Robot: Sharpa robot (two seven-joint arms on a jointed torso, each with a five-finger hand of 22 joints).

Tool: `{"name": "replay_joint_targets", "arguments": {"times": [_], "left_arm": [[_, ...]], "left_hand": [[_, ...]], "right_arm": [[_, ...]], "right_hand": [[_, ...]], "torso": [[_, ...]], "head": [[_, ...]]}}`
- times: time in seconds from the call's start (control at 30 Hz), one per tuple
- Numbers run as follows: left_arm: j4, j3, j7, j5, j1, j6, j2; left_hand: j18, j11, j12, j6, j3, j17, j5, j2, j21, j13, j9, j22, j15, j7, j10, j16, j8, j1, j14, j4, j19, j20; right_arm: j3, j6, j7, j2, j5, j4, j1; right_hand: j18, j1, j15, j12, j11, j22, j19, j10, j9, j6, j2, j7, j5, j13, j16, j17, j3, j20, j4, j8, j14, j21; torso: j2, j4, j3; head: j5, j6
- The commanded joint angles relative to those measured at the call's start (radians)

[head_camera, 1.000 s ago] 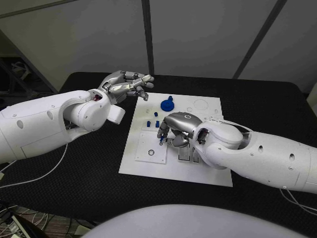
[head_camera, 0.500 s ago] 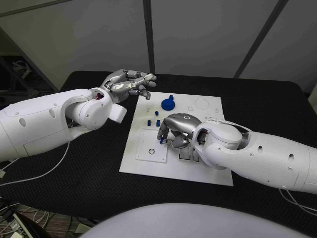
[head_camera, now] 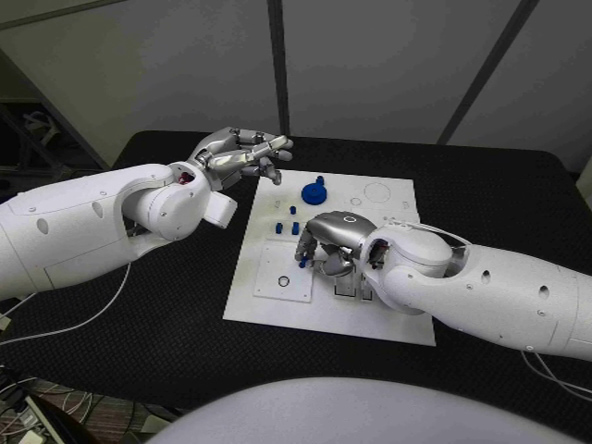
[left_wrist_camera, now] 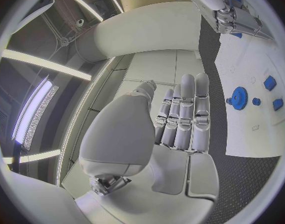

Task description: Assemble the parts on the task board

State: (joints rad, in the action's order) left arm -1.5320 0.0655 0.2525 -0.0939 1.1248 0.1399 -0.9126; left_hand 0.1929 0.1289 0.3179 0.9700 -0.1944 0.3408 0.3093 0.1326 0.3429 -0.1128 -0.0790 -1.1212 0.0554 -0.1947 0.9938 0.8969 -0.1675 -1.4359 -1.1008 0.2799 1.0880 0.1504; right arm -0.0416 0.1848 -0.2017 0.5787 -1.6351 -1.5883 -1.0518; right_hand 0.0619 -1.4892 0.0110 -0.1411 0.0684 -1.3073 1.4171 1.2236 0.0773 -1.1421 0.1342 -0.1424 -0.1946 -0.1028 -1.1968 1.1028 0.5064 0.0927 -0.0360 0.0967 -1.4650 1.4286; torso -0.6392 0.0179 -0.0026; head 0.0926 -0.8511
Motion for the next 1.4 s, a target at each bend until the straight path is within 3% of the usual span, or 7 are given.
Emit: {"name": "replay_joint_targets", "arguments": {"times": [0.03,0.27,0.6,0.77,1.07,1.33,1.4], "left_arm": [[0.000,0.001,0.012,0.003,0.002,-0.012,0.001],[-0.001,0.001,0.011,0.003,0.002,-0.013,0.001],[0.001,0.001,0.006,0.003,0.002,-0.018,0.003],[0.002,0.001,0.000,0.003,0.002,-0.019,0.004],[0.007,0.001,-0.008,0.003,0.002,-0.019,0.004],[0.010,0.001,-0.012,0.003,0.001,-0.023,0.003],[0.010,0.001,-0.013,0.003,0.001,-0.023,0.001]], "left_hand": [[-0.013,0.002,0.006,-0.007,0.006,-0.001,-0.001,-0.002,-0.004,-0.001,0.001,0.001,0.000,-0.002,-0.008,-0.004,-0.004,-0.004,0.008,0.000,0.003,0.004],[-0.013,0.002,0.008,-0.009,0.009,-0.002,-0.001,-0.003,-0.005,-0.001,0.001,0.002,0.001,-0.002,-0.011,-0.004,-0.005,-0.005,0.010,0.000,0.002,0.005],[-0.013,0.002,0.008,-0.009,0.009,-0.002,-0.001,-0.003,-0.005,-0.001,0.001,0.002,0.001,-0.002,-0.011,-0.004,-0.005,-0.005,0.010,0.000,0.002,0.005],[-0.013,0.003,0.009,-0.011,0.011,-0.002,-0.001,-0.004,-0.006,-0.001,0.001,0.003,0.001,-0.003,-0.013,-0.004,-0.006,-0.006,0.011,0.000,0.001,0.005],[-0.013,0.004,0.012,-0.017,0.014,-0.003,-0.001,-0.006,-0.009,-0.001,0.002,0.004,0.002,-0.005,-0.020,-0.004,-0.007,-0.007,0.013,0.000,0.001,0.006],[-0.013,0.005,0.013,-0.019,0.016,-0.003,-0.001,-0.006,-0.009,-0.001,0.003,0.005,0.003,-0.005,-0.023,-0.004,-0.008,-0.008,0.013,0.000,0.001,0.006],[-0.013,0.005,0.013,-0.019,0.016,-0.003,-0.001,-0.006,-0.009,-0.001,0.003,0.005,0.003,-0.005,-0.023,-0.004,-0.008,-0.008,0.013,0.000,0.001,0.006]], "right_arm": [[0.000,-0.024,-0.001,-0.001,-0.004,0.002,-0.001],[-0.001,-0.030,-0.004,-0.008,-0.009,0.007,-0.001],[-0.017,-0.027,-0.001,-0.020,-0.011,0.014,0.000],[-0.019,-0.008,-0.001,-0.020,-0.011,0.017,0.001],[-0.020,0.073,0.004,-0.001,-0.015,0.000,0.006],[-0.018,0.138,0.019,0.059,-0.017,-0.060,0.010],[-0.010,0.149,0.018,0.082,-0.017,-0.079,0.010]], "right_hand": [[-0.011,0.008,0.002,0.005,0.001,-0.077,0.006,0.005,0.001,-0.006,-0.002,0.000,-0.004,-0.001,-0.006,-0.001,0.001,0.002,0.004,0.000,-0.041,0.004],[-0.010,0.010,0.002,0.005,0.001,-0.076,0.005,0.005,0.001,-0.006,-0.003,0.000,-0.005,-0.001,-0.006,-0.002,0.000,0.002,0.004,0.000,-0.040,0.003],[-0.010,0.029,-0.001,0.014,0.004,-0.075,0.003,-0.004,-0.002,0.003,0.002,-0.003,-0.012,0.002,-0.008,-0.006,-0.013,0.005,0.004,-0.008,-0.039,0.002],[-0.008,0.063,-0.016,0.045,0.022,-0.069,-0.005,-0.063,-0.015,0.078,0.023,-0.019,-0.037,0.016,-0.012,-0.011,-0.035,0.016,-0.002,-0.038,-0.036,-0.004],[0.000,0.081,-0.027,0.050,0.036,-0.042,-0.028,-0.153,-0.013,0.184,0.042,-0.014,-0.045,0.029,-0.014,-0.026,-0.054,0.029,0.003,-0.035,-0.028,-0.025],[0.000,0.085,-0.027,0.040,0.035,-0.040,-0.030,-0.157,-0.011,0.191,0.045,-0.009,-0.044,0.027,-0.013,-0.029,-0.059,0.030,0.003,-0.033,-0.026,-0.028],[0.001,0.087,-0.027,0.036,0.035,-0.039,-0.030,-0.156,-0.011,0.192,0.046,-0.007,-0.043,0.026,-0.014,-0.030,-0.062,0.030,0.003,-0.032,-0.026,-0.028]], "torso": [[0.000,0.0002,-0.0005],[0.000,0.0013,-0.0003],[0.001,-0.0002,0.0001],[0.001,-0.0016,0.0004],[0.000,-0.0012,0.0009],[0.000,-0.0013,0.0020],[0.001,-0.0029,0.0013]], "head": [[0.000,-0.001],[0.001,-0.003],[0.004,-0.006],[0.004,-0.005],[0.003,-0.001],[0.004,0.000],[0.004,0.002]]}}
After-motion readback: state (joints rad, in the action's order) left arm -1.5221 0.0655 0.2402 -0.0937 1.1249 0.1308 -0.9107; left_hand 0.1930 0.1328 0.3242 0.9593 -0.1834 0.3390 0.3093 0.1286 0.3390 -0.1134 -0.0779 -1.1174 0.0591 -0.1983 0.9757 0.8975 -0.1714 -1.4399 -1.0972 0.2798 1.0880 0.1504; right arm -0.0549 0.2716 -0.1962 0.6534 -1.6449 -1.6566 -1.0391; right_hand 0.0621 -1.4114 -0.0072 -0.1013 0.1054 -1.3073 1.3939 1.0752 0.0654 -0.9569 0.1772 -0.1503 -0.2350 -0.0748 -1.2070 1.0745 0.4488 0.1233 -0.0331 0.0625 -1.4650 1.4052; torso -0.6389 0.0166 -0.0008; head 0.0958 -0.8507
